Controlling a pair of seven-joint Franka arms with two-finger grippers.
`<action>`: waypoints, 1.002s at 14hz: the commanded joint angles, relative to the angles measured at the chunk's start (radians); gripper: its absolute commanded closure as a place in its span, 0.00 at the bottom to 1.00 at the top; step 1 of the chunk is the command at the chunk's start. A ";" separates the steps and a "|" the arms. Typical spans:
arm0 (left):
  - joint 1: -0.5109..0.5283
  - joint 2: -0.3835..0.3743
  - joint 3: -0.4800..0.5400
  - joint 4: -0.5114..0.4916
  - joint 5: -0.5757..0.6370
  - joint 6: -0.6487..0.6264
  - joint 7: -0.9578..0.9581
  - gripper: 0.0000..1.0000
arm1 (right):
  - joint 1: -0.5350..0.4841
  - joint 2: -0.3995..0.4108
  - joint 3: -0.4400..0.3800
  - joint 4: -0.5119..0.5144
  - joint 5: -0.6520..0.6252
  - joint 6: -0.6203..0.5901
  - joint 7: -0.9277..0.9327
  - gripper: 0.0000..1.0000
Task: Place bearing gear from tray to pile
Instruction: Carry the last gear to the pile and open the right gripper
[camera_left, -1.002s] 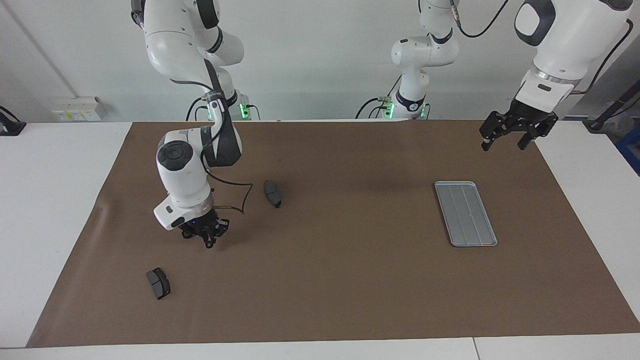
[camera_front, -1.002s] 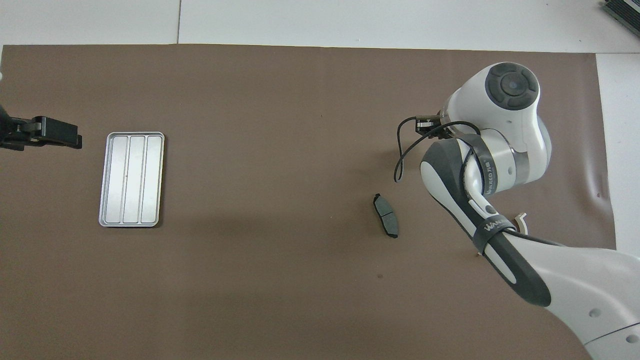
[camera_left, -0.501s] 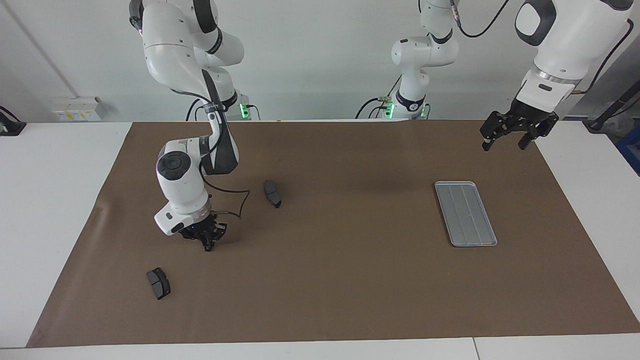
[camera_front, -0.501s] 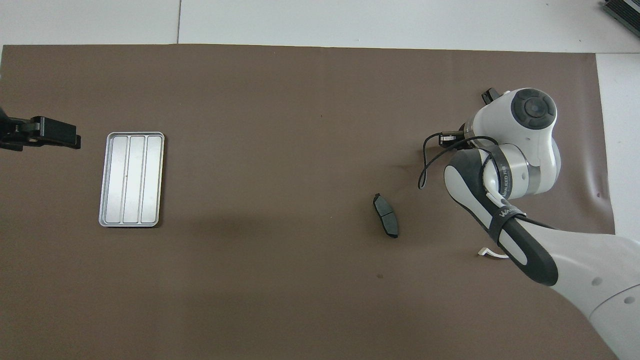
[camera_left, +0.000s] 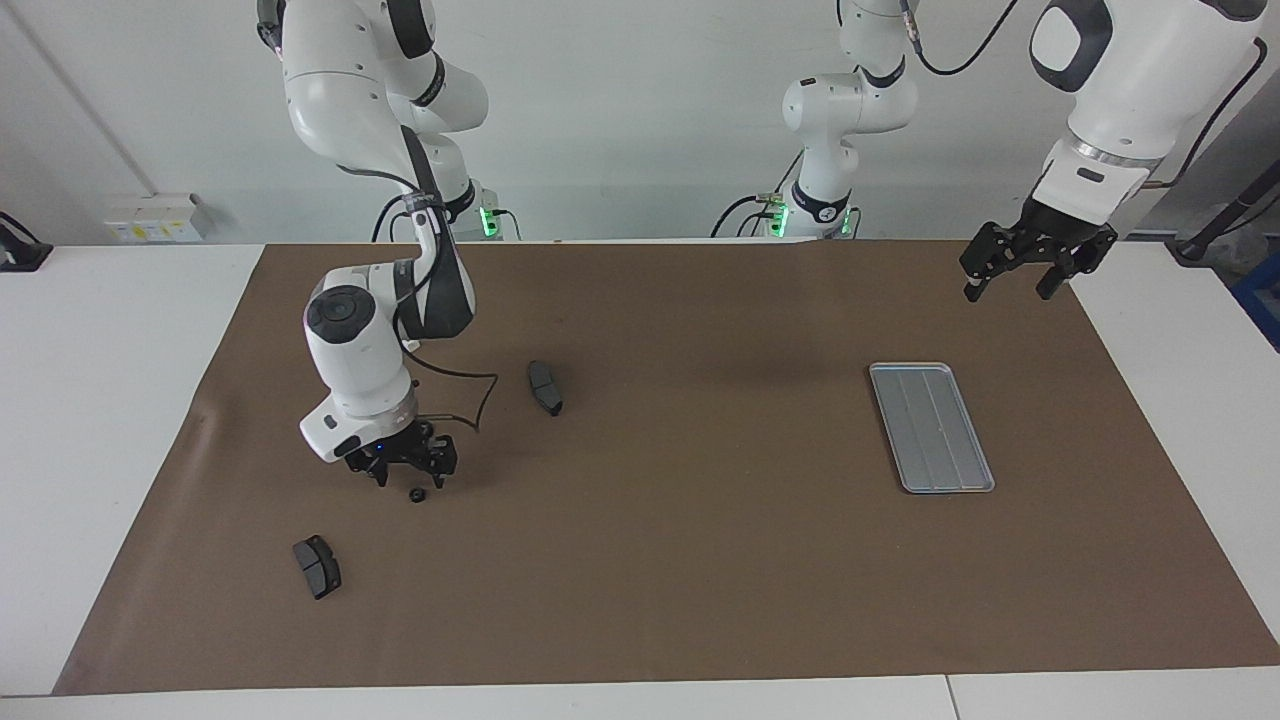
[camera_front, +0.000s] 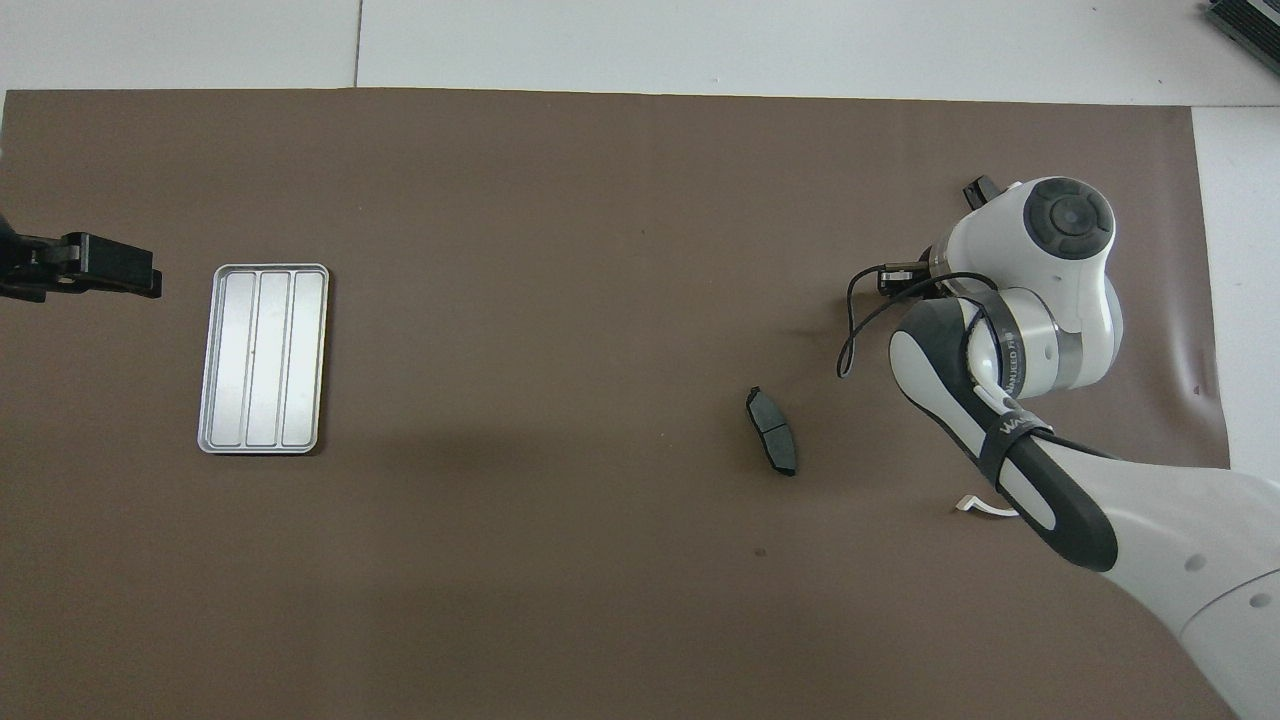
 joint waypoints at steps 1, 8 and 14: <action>0.000 -0.025 0.001 -0.026 0.012 -0.006 -0.013 0.00 | -0.025 -0.098 0.007 -0.001 0.019 -0.071 -0.008 0.00; 0.000 -0.027 0.001 -0.026 0.012 -0.006 -0.013 0.00 | -0.059 -0.320 0.009 0.011 0.021 -0.327 0.029 0.00; 0.000 -0.027 0.001 -0.026 0.012 -0.006 -0.013 0.00 | -0.063 -0.406 -0.011 0.146 0.074 -0.636 0.014 0.00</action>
